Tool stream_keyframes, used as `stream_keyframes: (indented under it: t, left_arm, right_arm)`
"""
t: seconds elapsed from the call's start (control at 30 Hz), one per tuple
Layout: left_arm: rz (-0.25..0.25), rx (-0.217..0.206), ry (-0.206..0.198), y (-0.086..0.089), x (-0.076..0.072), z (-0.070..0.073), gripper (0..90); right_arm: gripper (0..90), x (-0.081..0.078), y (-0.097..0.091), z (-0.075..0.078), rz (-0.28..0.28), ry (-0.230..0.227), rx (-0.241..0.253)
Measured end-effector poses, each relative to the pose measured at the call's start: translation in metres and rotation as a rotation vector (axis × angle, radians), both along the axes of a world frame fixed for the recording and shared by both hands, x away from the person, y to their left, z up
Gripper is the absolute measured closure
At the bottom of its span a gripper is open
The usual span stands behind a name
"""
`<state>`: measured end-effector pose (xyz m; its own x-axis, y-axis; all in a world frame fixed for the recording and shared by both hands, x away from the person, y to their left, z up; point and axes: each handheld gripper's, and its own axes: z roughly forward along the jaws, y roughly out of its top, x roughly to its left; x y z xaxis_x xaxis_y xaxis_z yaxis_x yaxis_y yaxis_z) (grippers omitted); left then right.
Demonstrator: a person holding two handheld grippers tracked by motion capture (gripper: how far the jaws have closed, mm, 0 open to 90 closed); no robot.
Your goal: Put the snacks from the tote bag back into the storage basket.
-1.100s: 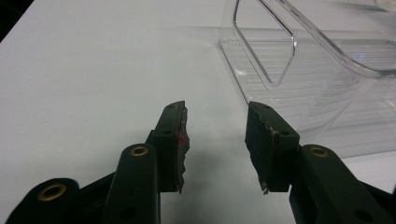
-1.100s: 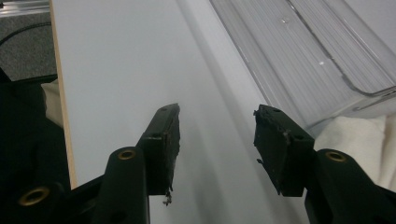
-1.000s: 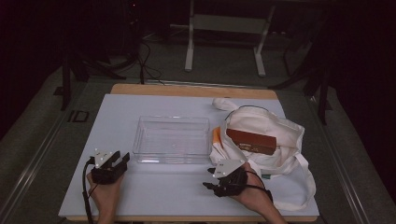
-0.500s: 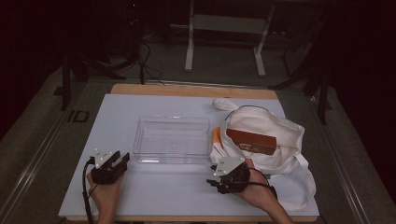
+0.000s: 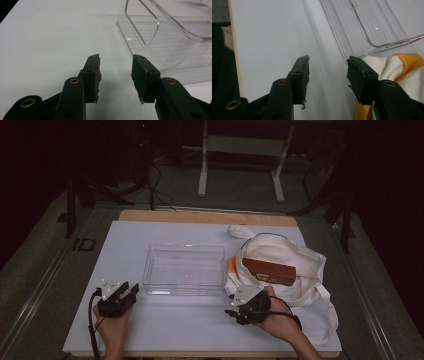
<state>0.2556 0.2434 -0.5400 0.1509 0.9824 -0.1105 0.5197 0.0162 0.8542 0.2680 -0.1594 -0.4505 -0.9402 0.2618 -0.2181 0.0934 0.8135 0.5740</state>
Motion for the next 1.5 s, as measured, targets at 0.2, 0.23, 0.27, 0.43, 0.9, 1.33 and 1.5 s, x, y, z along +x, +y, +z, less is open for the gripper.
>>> stream_keyframes:
  t: [0.2,0.23,0.27,0.43,0.9,1.33,1.5]
  left_arm:
    - [0.0,0.001,0.0,0.0,0.0,0.0,58.7]
    - [0.0,0.001,0.0,0.0,0.0,0.0,58.7]
    - [0.001,0.0,0.0,0.0,0.0,0.0,58.7]
    - [0.0,0.0,0.0,0.0,0.0,0.0,58.7]
    - [0.001,0.001,0.001,0.0,0.0,0.0,58.6]
    - [0.002,0.001,0.001,0.0,0.0,0.0,58.5]
    - [0.001,0.001,0.001,0.0,0.0,0.0,58.5]
  right_arm:
    - [51.6,0.002,-0.002,0.003,-0.006,-0.004,-0.011]
    - [51.6,0.002,-0.002,0.003,-0.006,-0.004,-0.011]
    - [51.5,0.002,-0.003,0.004,-0.007,-0.004,-0.015]
    - [51.4,0.004,-0.004,0.005,-0.006,-0.008,-0.024]
    - [51.1,0.008,-0.009,0.01,-0.014,-0.017,-0.051]
    - [51.2,0.014,-0.017,0.021,-0.03,-0.032,-0.058]
    - [51.1,0.016,-0.02,0.025,-0.031,-0.035,-0.067]
